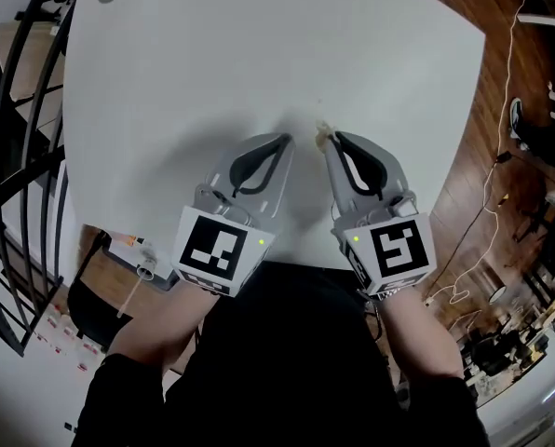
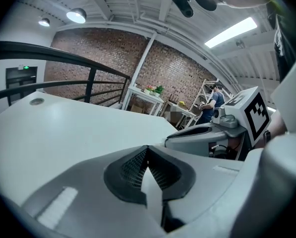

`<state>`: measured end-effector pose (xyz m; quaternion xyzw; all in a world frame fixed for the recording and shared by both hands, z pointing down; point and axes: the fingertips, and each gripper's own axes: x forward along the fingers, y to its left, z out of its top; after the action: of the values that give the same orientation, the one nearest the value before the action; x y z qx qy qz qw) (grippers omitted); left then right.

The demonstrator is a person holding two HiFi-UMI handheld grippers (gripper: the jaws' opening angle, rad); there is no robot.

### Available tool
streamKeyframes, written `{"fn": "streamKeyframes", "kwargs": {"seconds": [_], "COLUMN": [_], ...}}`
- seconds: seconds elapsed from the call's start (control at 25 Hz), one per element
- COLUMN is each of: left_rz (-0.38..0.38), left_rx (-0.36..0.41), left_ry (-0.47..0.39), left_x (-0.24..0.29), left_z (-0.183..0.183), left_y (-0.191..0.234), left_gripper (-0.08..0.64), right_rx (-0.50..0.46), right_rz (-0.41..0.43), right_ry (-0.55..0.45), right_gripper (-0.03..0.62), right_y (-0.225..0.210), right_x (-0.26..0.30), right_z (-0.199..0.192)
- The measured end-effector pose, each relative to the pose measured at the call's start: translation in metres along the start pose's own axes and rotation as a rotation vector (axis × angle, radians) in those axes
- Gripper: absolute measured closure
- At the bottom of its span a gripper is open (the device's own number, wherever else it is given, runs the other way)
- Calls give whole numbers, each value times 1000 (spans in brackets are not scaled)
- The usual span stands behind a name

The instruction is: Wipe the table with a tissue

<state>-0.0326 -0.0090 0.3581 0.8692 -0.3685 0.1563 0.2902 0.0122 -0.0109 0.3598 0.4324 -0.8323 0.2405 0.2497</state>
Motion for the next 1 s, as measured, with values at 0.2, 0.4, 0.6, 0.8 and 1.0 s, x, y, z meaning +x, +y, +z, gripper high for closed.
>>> {"fn": "streamKeyframes", "kwargs": {"seconds": [0.2, 0.4, 0.6, 0.8, 1.0], "left_rz": [6, 28, 47, 49, 52], "left_rx": [-22, -44, -46, -43, -39], "left_ry": [19, 32, 46, 40, 50], "left_x": [9, 15, 18, 19, 20], "left_z": [-4, -8, -14, -16, -19], "left_y": [5, 15, 21, 19, 19], "left_gripper": [546, 546, 546, 546, 546], "right_rx": [-3, -3, -15, -57, -74], "right_rz": [16, 30, 21, 17, -6], "right_ry": [13, 17, 41, 88, 106], "right_gripper": [583, 583, 583, 583, 583], "right_y": [-5, -13, -20, -16, -18], "right_x": [20, 41, 50, 60, 68], "right_z": [-7, -10, -20, -33, -43]}}
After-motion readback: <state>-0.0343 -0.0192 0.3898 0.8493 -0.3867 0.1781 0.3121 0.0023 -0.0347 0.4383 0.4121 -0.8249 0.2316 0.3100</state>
